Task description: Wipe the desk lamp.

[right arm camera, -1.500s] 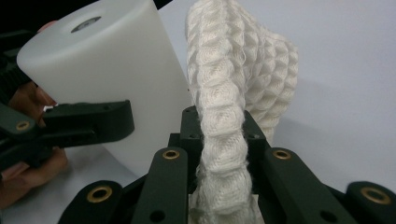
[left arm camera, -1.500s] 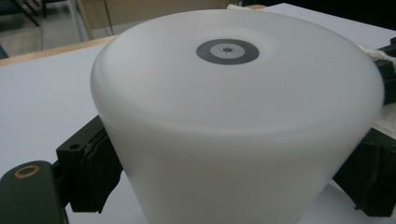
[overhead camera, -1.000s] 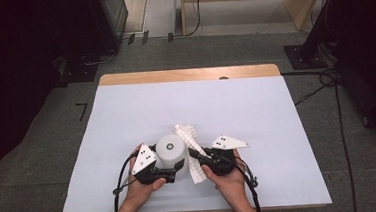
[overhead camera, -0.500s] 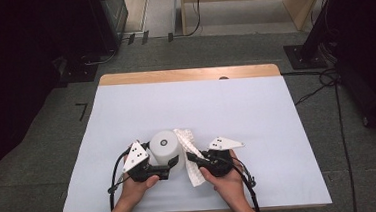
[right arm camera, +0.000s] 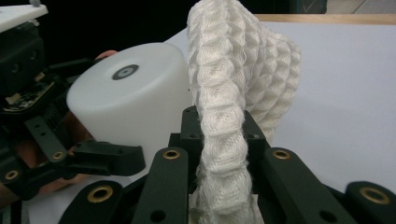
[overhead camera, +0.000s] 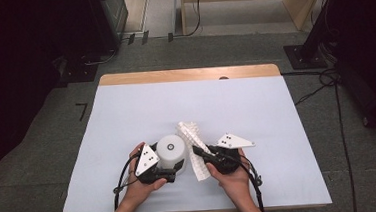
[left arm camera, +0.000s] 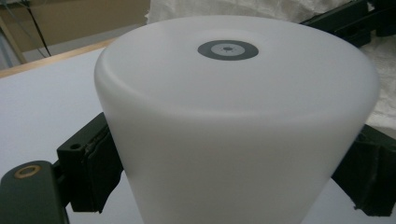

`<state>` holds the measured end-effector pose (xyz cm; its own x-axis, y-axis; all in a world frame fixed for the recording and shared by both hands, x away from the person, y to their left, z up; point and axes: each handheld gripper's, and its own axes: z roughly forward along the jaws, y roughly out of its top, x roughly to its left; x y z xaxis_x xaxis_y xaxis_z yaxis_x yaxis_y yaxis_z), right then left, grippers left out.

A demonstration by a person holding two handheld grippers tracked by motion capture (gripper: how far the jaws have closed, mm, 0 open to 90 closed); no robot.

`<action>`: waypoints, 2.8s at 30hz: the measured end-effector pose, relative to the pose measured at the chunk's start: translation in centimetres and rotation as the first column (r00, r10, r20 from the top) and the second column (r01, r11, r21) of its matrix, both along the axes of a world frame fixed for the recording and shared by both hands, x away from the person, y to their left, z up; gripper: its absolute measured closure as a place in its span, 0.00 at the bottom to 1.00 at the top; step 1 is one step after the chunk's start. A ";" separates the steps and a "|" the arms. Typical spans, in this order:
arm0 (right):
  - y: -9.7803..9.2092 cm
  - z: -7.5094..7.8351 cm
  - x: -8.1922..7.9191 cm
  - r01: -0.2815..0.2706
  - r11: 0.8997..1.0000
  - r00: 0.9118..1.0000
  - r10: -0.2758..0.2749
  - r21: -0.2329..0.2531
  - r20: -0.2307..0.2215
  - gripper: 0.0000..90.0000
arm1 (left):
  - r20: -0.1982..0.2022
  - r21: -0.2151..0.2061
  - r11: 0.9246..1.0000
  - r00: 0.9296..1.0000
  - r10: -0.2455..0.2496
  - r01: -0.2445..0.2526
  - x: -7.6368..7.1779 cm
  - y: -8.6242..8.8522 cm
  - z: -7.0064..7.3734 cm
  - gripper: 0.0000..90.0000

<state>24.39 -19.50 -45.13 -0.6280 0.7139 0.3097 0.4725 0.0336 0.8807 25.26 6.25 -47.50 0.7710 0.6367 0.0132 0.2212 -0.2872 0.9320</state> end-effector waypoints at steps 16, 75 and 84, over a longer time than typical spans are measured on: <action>-0.4 -1.6 0.6 0.036 0.999 0.999 -0.037 -0.029 -0.034 0.86 | 0.052 -0.006 0.971 0.969 0.240 -0.240 -2.2 -2.3 0.4 0.04; -0.6 -1.4 0.4 0.017 0.999 0.999 -0.018 -0.043 -0.027 0.86 | 0.038 -0.057 0.985 0.986 0.164 -0.161 -2.0 -1.0 0.8 0.03; 0.2 -2.6 0.7 -0.005 0.996 0.997 -0.002 -0.089 -0.076 0.86 | 0.038 -0.025 0.955 0.954 0.297 -0.296 -2.9 -2.5 0.6 0.10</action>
<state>25.04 -19.28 -47.77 -0.6063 0.7399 0.2916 0.5379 0.1115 0.8356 22.36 3.80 -46.93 0.5463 0.8372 0.0270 0.2551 -0.1969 0.9467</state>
